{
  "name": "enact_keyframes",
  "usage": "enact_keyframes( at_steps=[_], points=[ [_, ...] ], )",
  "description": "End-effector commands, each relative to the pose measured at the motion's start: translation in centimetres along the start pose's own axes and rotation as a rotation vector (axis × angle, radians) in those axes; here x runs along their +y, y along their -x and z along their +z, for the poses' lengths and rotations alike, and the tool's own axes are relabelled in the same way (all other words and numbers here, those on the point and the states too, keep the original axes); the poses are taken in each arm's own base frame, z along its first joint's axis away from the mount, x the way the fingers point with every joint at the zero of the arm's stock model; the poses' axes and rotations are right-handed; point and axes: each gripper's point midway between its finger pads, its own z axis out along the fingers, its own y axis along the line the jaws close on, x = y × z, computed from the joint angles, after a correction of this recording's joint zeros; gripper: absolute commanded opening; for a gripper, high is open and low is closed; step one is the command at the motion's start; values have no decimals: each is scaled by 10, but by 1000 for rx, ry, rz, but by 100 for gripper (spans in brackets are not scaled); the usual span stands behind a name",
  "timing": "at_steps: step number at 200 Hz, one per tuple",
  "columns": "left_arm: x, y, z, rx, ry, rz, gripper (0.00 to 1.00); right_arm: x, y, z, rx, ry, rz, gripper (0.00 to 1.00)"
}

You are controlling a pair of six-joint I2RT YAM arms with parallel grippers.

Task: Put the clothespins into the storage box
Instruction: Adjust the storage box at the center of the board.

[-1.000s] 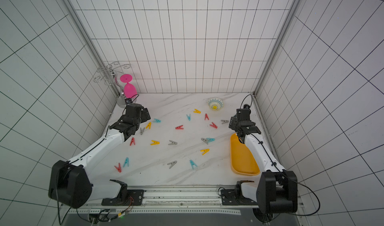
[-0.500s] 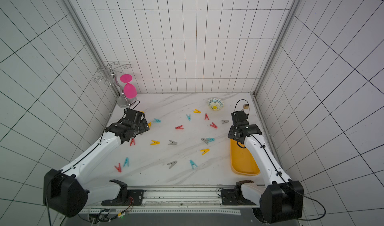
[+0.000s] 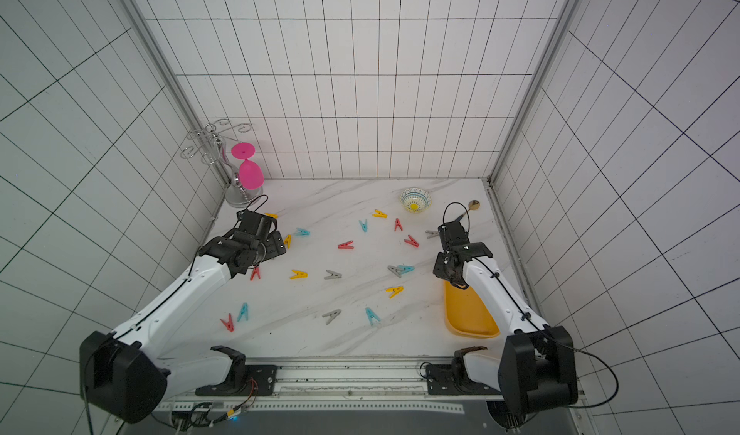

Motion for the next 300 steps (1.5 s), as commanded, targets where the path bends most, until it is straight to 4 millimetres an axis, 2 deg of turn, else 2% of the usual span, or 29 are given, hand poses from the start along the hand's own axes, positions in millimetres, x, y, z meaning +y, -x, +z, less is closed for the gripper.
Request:
enact_keyframes(
  at_steps=[1,33,53,67,107,229,265,300],
  points=[
    [-5,5,-7,-10,-31,-12,98,2,-10,13,31,-3,-31,35],
    [-4,6,-7,-13,-27,-7,98,5,-14,21,55,-3,-52,29],
    [-4,6,-8,-15,-32,-9,98,5,-17,25,71,-8,-65,22],
    [-4,7,-8,-17,-30,-9,98,8,-11,26,47,4,-63,20],
    [-3,11,-9,-32,-18,-11,98,11,-9,29,57,2,-75,16],
    [-2,25,-13,-98,-10,-18,99,41,23,30,52,70,-110,14],
    [-2,25,-11,-96,-8,-19,99,55,26,29,64,122,-124,14],
    [-2,24,-8,-89,-4,-22,99,59,25,32,82,131,-151,16]
  ],
)
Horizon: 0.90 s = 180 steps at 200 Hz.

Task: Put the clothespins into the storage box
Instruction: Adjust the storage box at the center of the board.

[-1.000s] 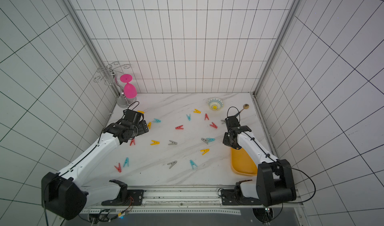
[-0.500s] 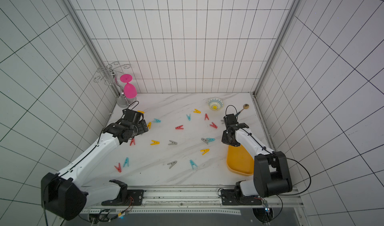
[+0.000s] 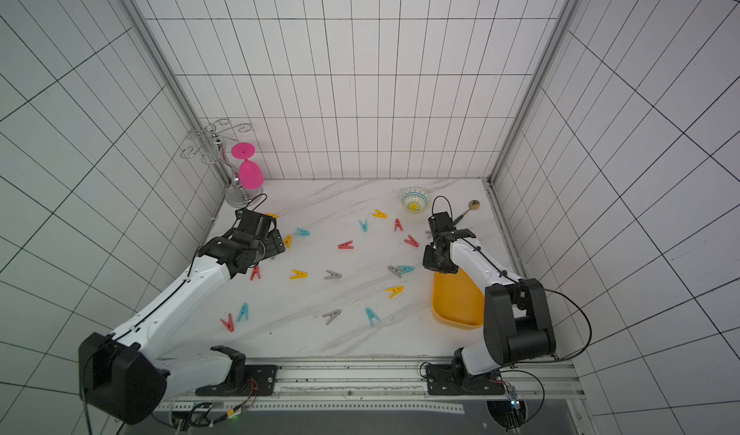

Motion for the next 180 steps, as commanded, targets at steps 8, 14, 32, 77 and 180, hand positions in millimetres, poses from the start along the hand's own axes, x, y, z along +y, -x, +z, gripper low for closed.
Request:
enact_keyframes(
  at_steps=[8,14,32,77,180],
  points=[
    [-5,16,-5,-52,-17,-23,99,16,10,-4,-3,47,-38,17],
    [-4,17,-5,-52,-15,-23,99,17,11,-4,-3,49,-40,17],
    [-4,18,-5,-54,-14,-28,99,18,12,-6,-6,52,-42,18],
    [0,21,-7,-59,-18,-42,99,11,11,-26,-11,21,-50,35],
    [2,26,-10,-55,-28,-23,99,13,80,-74,-113,-23,-24,51]
  ],
)
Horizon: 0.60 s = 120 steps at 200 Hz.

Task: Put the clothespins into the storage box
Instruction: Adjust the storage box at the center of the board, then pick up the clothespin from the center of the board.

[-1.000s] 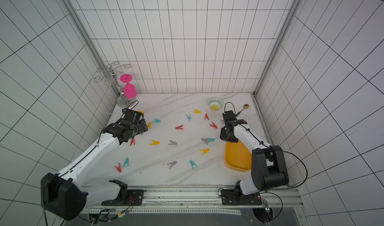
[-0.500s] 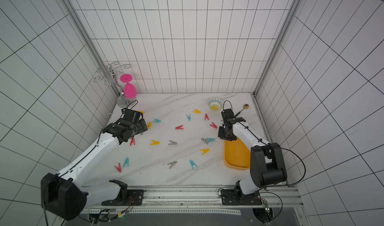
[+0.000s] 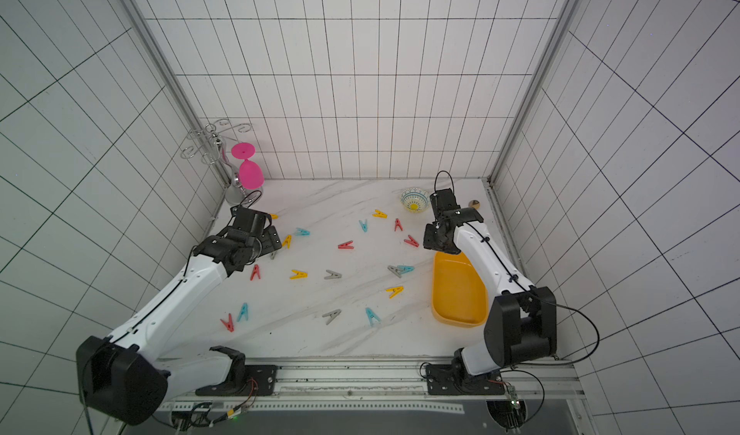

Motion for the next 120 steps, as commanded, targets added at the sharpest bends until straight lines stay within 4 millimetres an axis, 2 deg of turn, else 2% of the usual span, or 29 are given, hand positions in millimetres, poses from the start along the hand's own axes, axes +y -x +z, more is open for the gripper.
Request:
enact_keyframes(
  at_steps=[1,28,48,120],
  points=[
    [-4,14,-8,-35,-28,-9,99,-3,22,3,2,-35,2,51],
    [-5,13,-6,-22,-27,-5,99,-1,49,23,23,-25,31,51],
    [-7,11,-3,-9,-29,-4,99,-1,60,40,49,-26,43,50],
    [-11,9,1,12,-32,1,99,-11,66,93,139,-49,76,46]
  ],
)
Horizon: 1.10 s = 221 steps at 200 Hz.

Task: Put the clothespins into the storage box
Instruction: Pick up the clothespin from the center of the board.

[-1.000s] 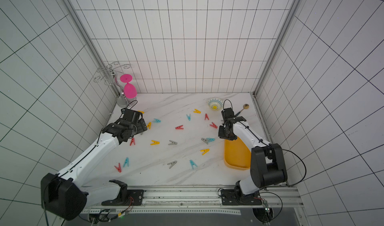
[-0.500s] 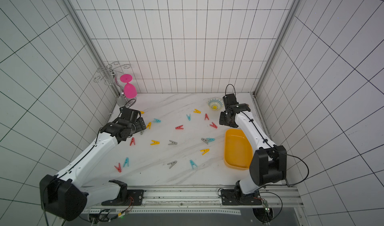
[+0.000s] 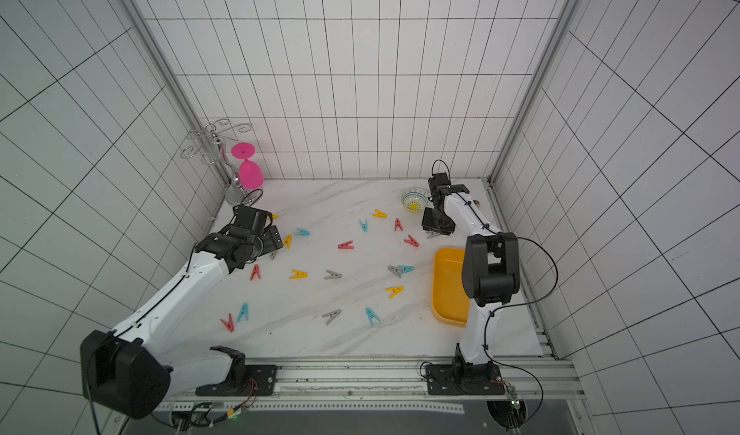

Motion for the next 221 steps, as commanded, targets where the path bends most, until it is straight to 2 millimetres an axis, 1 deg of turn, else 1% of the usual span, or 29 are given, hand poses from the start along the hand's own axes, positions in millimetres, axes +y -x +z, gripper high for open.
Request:
enact_keyframes(
  at_steps=[1,44,107,169,221],
  points=[
    [-6,12,-5,-21,-20,-5,99,-3,9,2,9,5,15,46],
    [-8,14,-3,-20,-16,2,99,-2,17,19,28,25,45,46],
    [-10,14,2,-9,-10,12,99,6,15,48,58,56,95,44],
    [-10,17,1,-14,-4,23,99,3,16,64,65,50,131,42],
    [-11,17,2,-13,-7,24,99,0,11,77,88,39,142,37]
  ],
)
